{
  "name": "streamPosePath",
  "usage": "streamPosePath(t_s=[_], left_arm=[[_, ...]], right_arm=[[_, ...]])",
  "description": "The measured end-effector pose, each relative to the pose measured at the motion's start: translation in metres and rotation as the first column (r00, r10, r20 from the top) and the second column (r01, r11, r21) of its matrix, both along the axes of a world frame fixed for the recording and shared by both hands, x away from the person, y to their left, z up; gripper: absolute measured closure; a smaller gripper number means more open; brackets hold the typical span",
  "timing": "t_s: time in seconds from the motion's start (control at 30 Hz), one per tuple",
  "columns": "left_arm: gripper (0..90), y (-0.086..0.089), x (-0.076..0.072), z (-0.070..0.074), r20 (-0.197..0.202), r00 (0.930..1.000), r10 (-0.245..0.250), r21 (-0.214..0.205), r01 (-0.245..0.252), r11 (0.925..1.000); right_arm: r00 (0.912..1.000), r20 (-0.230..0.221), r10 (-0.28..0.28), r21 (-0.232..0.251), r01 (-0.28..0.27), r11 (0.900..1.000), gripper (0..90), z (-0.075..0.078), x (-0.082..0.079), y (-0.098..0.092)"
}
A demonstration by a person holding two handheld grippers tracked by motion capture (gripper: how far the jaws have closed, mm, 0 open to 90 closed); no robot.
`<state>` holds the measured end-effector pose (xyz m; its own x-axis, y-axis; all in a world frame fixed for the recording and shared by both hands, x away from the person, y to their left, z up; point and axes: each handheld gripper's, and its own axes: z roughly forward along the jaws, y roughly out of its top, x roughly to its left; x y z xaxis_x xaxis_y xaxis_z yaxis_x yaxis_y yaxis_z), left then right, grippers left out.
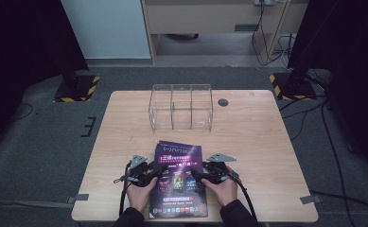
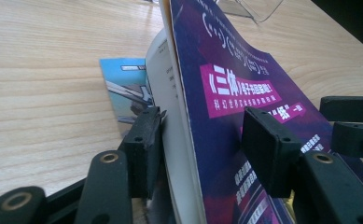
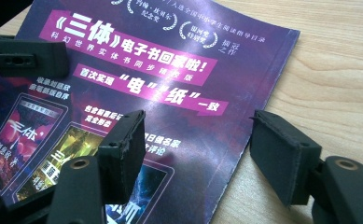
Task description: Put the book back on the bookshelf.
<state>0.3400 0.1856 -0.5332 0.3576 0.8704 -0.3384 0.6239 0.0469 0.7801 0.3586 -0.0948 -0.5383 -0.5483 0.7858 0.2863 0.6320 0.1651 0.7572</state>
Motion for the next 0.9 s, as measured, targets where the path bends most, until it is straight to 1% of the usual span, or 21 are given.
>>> streamPosePath(t_s=[0.07,0.1,0.17,0.27,0.33,0.47,0.67,0.73,0.8,0.9], left_arm=[[49.6,0.002,-0.001,0.001,-0.001,1.0000,-0.007,-0.009,0.007,0.9999],[50.4,0.003,-0.002,0.002,-0.001,0.9999,-0.015,-0.017,0.015,0.9997],[50.8,0.002,-0.003,0.004,0.005,0.9993,-0.038,-0.019,0.038,0.9991],[50.3,-0.001,-0.005,0.006,0.028,0.9975,-0.065,0.002,0.065,0.9979],[50.5,-0.003,-0.006,0.009,0.046,0.9963,-0.073,0.018,0.073,0.9972],[51.1,-0.002,-0.007,0.010,0.050,0.9957,-0.078,-0.009,0.078,0.9969],[50.1,-0.007,-0.010,0.010,0.070,0.9946,-0.076,-0.012,0.077,0.9969],[49.8,-0.009,-0.010,0.010,0.062,0.9953,-0.075,-0.002,0.075,0.9972],[49.1,-0.009,-0.010,0.008,0.051,0.9968,-0.061,0.004,0.061,0.9981],[48.4,-0.010,-0.012,0.006,0.031,0.9984,-0.048,0.003,0.048,0.9988]], right_arm=[[1.0000,0.004,0.003,-0.007,-0.003,1.0000,35.7,0.000,0.000,0.000],[1.0000,0.006,0.001,-0.009,-0.001,1.0000,35.6,0.000,0.000,0.000],[1.0000,0.004,0.000,-0.008,0.000,1.0000,35.5,0.000,0.000,0.000],[1.0000,0.004,-0.004,-0.007,0.004,1.0000,35.5,0.000,0.000,-0.001],[1.0000,0.001,-0.006,-0.005,0.006,1.0000,35.5,0.000,0.000,-0.001],[1.0000,0.001,-0.006,-0.002,0.006,1.0000,35.3,0.000,0.000,-0.001],[1.0000,0.002,-0.005,-0.003,0.005,1.0000,35.0,0.000,0.000,-0.001],[1.0000,0.002,-0.005,-0.002,0.005,1.0000,34.8,0.000,0.000,-0.001],[1.0000,0.004,-0.007,-0.004,0.007,1.0000,34.8,0.000,0.000,-0.001],[0.9999,0.004,-0.010,-0.005,0.010,0.9999,34.8,0.000,0.000,-0.001]])
